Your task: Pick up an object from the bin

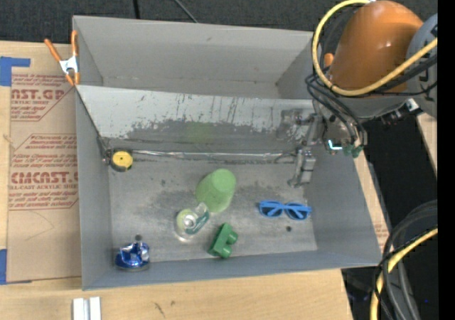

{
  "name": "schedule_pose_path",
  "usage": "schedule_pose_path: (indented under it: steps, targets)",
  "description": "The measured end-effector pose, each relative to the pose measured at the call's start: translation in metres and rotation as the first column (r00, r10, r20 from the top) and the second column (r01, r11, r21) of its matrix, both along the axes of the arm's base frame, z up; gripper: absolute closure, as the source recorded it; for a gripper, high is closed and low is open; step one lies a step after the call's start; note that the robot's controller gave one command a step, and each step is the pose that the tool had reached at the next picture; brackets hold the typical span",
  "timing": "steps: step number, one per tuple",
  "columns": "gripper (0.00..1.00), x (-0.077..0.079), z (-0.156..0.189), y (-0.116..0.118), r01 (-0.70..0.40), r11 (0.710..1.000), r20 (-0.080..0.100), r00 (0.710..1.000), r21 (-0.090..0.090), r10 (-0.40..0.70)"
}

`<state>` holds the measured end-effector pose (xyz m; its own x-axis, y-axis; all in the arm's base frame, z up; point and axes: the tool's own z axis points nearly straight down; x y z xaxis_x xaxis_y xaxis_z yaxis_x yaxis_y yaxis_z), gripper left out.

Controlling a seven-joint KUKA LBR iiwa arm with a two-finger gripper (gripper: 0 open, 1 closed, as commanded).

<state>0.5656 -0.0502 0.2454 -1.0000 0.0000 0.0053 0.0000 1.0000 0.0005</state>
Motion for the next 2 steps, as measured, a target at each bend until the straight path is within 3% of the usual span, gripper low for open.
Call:
schedule_pose_path:
  steps: [1,2]
  targets:
    - [0.0,-0.021,-0.096,-0.041,0.02,1.0,-0.001,1.0,-0.001,-0.02]
    - [0.0,-0.034,-0.179,-0.065,-0.094,0.996,0.0,0.996,0.001,0.094]
